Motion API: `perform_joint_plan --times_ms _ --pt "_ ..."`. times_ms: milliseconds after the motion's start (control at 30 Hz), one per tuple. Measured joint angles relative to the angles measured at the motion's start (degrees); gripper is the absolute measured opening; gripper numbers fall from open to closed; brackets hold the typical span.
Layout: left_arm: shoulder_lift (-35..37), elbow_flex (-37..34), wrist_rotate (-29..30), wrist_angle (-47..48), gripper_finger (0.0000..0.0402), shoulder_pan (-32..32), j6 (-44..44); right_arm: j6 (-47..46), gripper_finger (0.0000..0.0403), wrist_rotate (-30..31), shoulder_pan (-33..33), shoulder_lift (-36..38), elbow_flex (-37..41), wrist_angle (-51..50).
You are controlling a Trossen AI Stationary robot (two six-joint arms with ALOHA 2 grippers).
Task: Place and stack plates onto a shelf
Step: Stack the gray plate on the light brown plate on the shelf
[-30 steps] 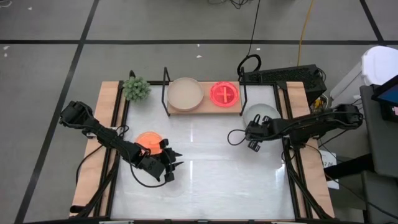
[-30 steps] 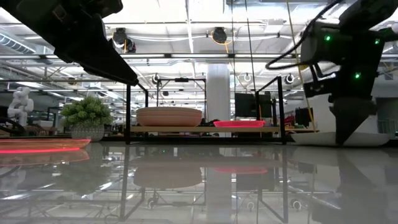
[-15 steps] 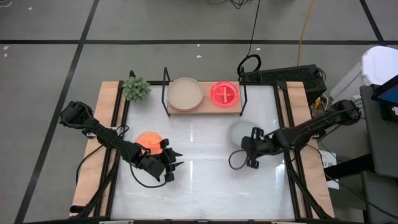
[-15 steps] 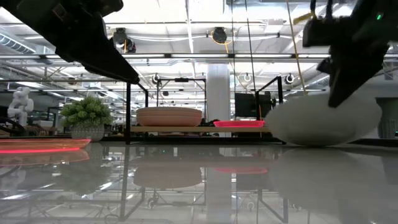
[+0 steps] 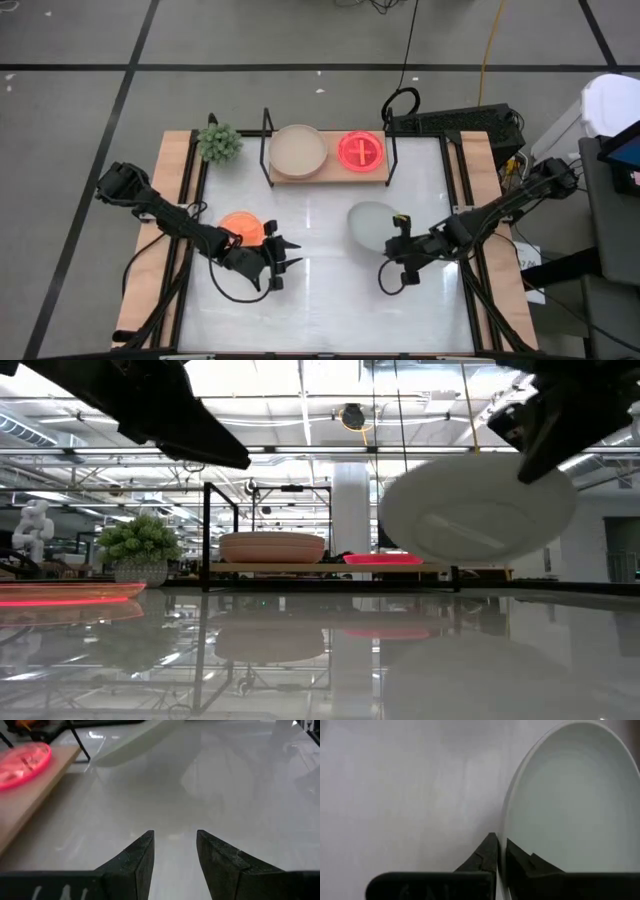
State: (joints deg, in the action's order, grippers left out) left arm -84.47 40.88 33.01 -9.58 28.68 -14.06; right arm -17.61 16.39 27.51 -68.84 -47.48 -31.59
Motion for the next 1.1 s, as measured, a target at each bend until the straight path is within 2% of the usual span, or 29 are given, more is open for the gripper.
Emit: perform_joint_plan --times_ms 267,400,533,633,900,1100 --pt "0.0 0.0 0.23 -10.95 0.0156 -0.43 12.67 7.16 0.0003 -1.58 0.0 -0.46 -0.02 6.61" --pt "0.0 0.03 0.33 -14.66 0.0183 -1.23 17.09 9.81 0.0003 -1.61 -0.02 -1.31 -0.02 7.91" --pt "0.0 0.57 -3.54 -13.7 0.0237 -2.96 21.03 12.94 0.0003 -1.7 -0.38 -2.23 -0.04 9.05" --pt "0.0 1.68 -7.54 -12.59 0.026 -4.54 23.57 14.97 0.0003 -3.43 -0.81 -2.69 -0.04 11.38" --pt "0.0 7.47 -18.04 -3.81 0.0241 -9.08 26.37 17.91 0.0004 -4.86 -2.66 -3.53 -0.04 13.84" --pt "0.0 9.16 -19.28 1.22 0.0228 -10.78 29.34 18.51 0.0004 -9.09 -3.58 -3.97 -0.04 13.92"
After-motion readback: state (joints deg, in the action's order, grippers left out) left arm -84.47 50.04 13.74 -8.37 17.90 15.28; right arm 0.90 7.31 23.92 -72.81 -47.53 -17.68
